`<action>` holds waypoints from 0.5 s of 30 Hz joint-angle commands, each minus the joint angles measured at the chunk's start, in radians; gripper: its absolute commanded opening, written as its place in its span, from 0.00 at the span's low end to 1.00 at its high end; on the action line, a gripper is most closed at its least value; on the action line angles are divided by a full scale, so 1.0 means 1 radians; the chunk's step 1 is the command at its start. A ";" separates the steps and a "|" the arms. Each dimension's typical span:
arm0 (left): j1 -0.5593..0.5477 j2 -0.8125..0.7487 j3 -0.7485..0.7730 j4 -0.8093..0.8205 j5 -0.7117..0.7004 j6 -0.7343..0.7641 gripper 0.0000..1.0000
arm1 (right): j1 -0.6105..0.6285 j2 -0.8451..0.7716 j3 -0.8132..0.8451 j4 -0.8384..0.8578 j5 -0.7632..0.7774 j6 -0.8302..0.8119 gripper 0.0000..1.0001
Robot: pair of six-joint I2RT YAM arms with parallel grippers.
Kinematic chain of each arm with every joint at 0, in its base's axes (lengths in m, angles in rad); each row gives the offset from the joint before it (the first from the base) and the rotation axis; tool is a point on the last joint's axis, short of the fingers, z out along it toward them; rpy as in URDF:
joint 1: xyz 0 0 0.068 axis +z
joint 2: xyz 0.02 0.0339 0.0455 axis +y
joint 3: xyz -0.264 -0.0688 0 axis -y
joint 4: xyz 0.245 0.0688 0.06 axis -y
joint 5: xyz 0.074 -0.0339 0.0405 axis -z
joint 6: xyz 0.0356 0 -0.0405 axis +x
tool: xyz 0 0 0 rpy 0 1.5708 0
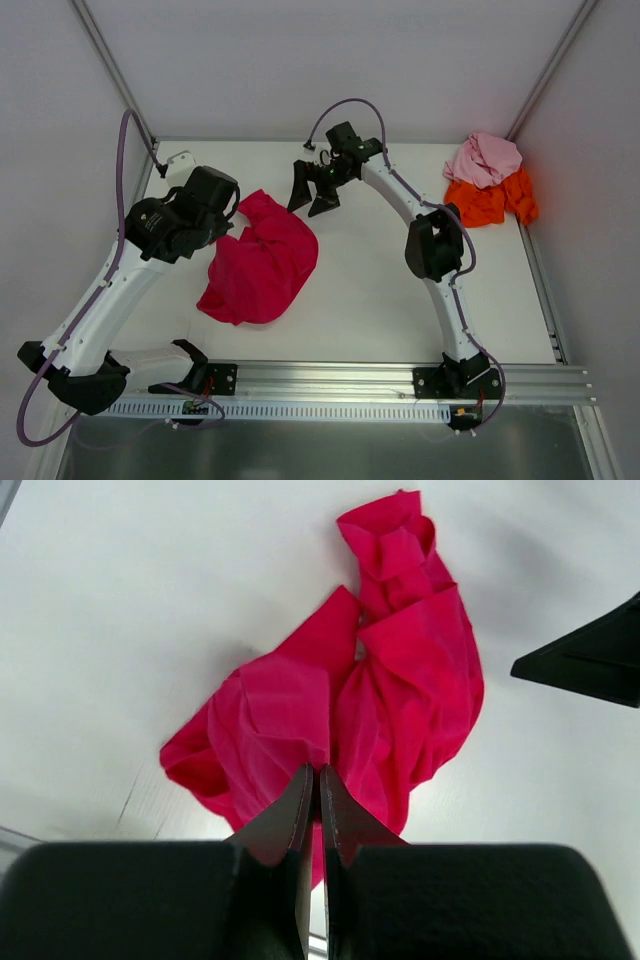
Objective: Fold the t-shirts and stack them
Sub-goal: Flatten out the tshirt
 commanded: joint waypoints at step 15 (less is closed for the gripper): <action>0.008 -0.145 0.003 -0.182 -0.131 -0.112 0.00 | 0.120 0.161 0.034 0.113 -0.121 0.105 0.90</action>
